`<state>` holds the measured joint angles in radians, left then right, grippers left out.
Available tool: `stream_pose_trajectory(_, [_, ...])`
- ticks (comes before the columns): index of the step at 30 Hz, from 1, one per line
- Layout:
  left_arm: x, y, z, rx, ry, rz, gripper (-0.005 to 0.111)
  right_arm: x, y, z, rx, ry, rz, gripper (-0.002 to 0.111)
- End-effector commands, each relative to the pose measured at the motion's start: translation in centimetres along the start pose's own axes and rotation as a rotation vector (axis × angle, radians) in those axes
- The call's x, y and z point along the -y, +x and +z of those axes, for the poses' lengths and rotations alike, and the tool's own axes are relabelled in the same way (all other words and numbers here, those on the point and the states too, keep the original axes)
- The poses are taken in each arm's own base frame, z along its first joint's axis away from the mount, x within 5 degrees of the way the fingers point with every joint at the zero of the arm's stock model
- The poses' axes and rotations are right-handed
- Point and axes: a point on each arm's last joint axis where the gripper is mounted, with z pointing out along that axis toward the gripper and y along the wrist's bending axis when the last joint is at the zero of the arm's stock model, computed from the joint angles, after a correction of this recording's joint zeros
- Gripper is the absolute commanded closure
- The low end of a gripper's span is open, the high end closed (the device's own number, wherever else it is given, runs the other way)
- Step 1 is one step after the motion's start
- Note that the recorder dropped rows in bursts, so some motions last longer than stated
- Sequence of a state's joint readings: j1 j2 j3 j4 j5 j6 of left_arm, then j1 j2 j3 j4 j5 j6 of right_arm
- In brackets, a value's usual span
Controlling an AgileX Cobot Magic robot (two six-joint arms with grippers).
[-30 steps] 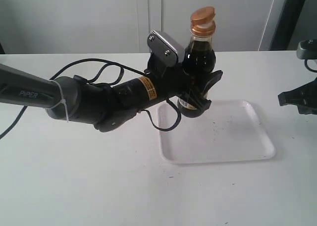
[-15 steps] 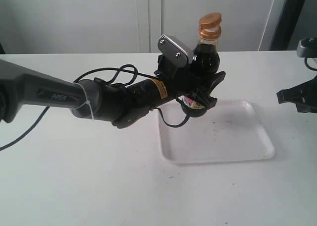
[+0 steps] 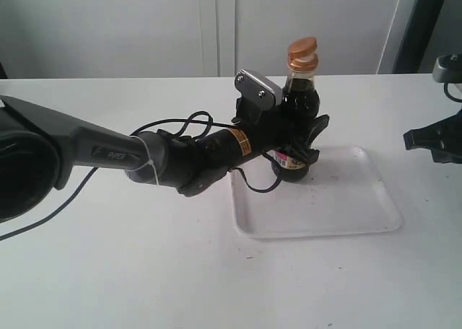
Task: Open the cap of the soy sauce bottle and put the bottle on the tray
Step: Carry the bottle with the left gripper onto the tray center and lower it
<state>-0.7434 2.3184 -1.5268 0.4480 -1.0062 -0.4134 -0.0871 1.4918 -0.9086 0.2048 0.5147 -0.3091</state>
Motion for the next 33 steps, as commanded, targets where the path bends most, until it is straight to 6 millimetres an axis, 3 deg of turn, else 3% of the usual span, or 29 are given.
stream_pose_trajectory(1, [-0.1,-1.8,0.2,0.140,0.014,-0.026,0.107,0.1,0.0,0.2,0.006,0.002,0.003,0.108])
stream_pose_trajectory(7, [-0.2,-1.1,0.2,0.113,0.010,-0.048,0.107,0.1,0.0,0.2,0.008,0.001,0.006,0.108])
stream_pose_trajectory(15, [0.0,-2.0,0.1,0.169,0.035,-0.122,0.107,0.1,0.0,0.2,0.008,0.001,0.006,0.108])
stream_pose_trajectory(25, [0.6,-1.4,0.2,0.089,0.096,-0.066,0.106,0.1,-0.1,0.2,0.018,-0.004,0.020,0.108])
stream_pose_trajectory(26, [0.6,-1.3,0.2,0.082,0.099,-0.062,0.104,0.1,-0.1,0.2,0.018,-0.004,0.020,0.108])
stream_pose_trajectory(28, [0.7,-1.1,0.2,0.058,0.109,-0.041,0.088,0.1,-0.1,0.2,0.018,-0.004,0.020,0.108])
stream_pose_trajectory(31, [0.9,-1.1,0.2,0.056,0.122,-0.026,0.050,0.1,-0.1,0.2,0.019,-0.005,0.022,0.108])
stream_pose_trajectory(33, [0.9,-1.1,0.2,0.057,0.121,0.003,0.036,0.1,-0.1,0.2,0.019,-0.005,0.022,0.108])
